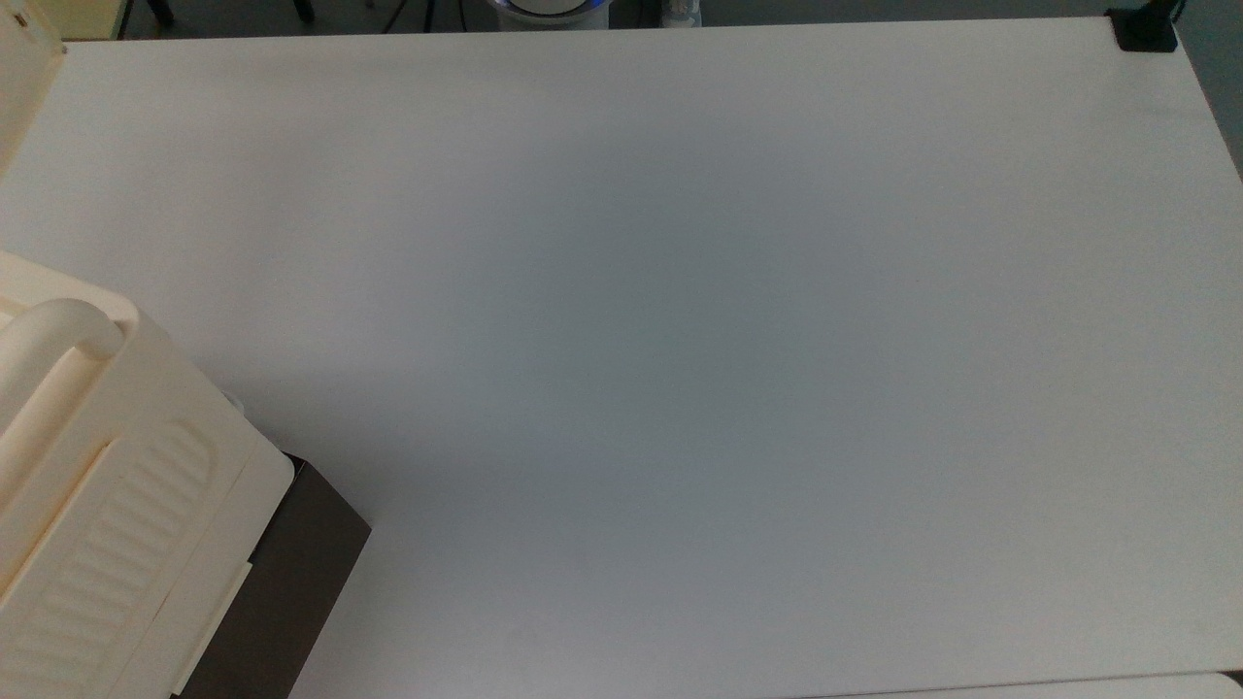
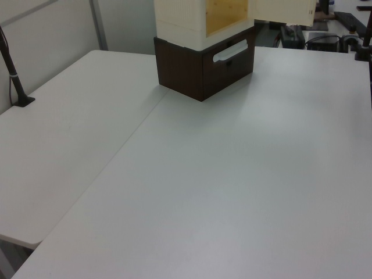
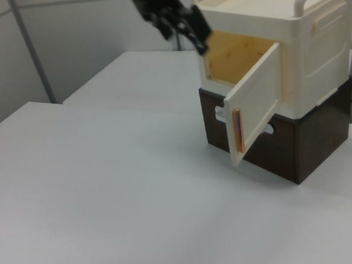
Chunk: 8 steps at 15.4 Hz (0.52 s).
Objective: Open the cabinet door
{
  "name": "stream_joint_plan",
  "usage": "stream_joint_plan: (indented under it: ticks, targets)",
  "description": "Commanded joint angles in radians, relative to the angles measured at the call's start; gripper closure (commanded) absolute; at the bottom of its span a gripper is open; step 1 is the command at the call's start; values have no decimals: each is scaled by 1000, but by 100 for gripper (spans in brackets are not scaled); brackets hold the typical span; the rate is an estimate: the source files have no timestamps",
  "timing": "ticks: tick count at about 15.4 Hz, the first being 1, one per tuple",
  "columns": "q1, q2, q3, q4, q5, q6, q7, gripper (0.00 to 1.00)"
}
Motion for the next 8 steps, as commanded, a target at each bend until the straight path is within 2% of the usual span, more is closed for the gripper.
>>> stream_joint_plan:
  ticks: [1, 3, 6, 8]
  targets:
    - [70, -30, 93, -12, 17, -79, 113, 0]
    - [130, -30, 136, -38, 10, -103, 158, 0]
    - [251, -29, 144, -108, -41, -110, 239, 0]
    - [300, -24, 145, -153, -53, -111, 235, 0]
